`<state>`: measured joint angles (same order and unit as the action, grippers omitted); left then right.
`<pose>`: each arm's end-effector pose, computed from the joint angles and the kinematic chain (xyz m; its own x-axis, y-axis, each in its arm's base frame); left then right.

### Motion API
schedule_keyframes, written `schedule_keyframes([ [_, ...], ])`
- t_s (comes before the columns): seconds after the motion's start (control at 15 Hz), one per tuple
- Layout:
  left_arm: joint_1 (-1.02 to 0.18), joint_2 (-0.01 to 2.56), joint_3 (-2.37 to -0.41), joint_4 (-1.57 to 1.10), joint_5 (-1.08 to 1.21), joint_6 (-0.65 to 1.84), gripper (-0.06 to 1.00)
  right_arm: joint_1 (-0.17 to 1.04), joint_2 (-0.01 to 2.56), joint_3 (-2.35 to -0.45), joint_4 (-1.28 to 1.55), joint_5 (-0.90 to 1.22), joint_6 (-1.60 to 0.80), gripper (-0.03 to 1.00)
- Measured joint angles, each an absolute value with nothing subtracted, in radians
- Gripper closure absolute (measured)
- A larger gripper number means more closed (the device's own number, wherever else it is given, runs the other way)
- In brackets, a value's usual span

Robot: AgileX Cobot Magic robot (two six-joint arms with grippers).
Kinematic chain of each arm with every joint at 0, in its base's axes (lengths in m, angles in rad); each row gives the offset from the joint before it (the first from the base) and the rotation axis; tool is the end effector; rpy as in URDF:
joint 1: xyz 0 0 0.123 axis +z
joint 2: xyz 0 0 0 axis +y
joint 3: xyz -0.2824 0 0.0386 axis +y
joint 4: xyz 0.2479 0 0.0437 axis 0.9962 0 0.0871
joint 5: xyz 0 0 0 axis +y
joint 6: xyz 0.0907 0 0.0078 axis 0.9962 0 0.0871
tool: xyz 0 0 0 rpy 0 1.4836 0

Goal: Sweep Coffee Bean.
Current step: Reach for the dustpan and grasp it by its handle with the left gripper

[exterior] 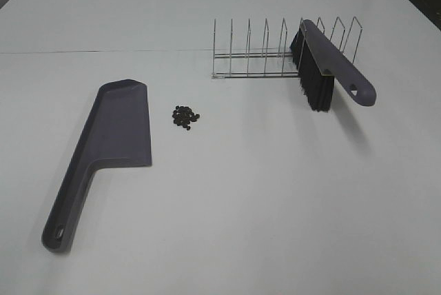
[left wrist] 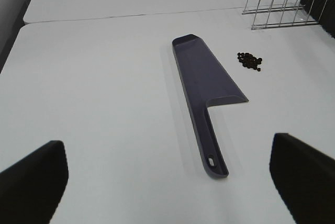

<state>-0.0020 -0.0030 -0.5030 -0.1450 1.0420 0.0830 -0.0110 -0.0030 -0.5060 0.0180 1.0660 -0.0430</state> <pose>-0.0054 -0.0114 0.2802 -0.4286 0.0102 -0.9034 0.1187 0.9919 -0.0451 -0.0062 0.0015 0.2784 -0.4523 -0.0293 -0.8914 -0.0186 0.9996 -0.0234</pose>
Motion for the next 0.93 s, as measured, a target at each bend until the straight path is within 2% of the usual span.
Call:
schedule_keyframes([
  [0.93,-0.002,-0.003,-0.503,-0.145,1.042,0.083,-0.05,-0.011,-0.003,-0.506,0.018,1.066,-0.043,0.14],
])
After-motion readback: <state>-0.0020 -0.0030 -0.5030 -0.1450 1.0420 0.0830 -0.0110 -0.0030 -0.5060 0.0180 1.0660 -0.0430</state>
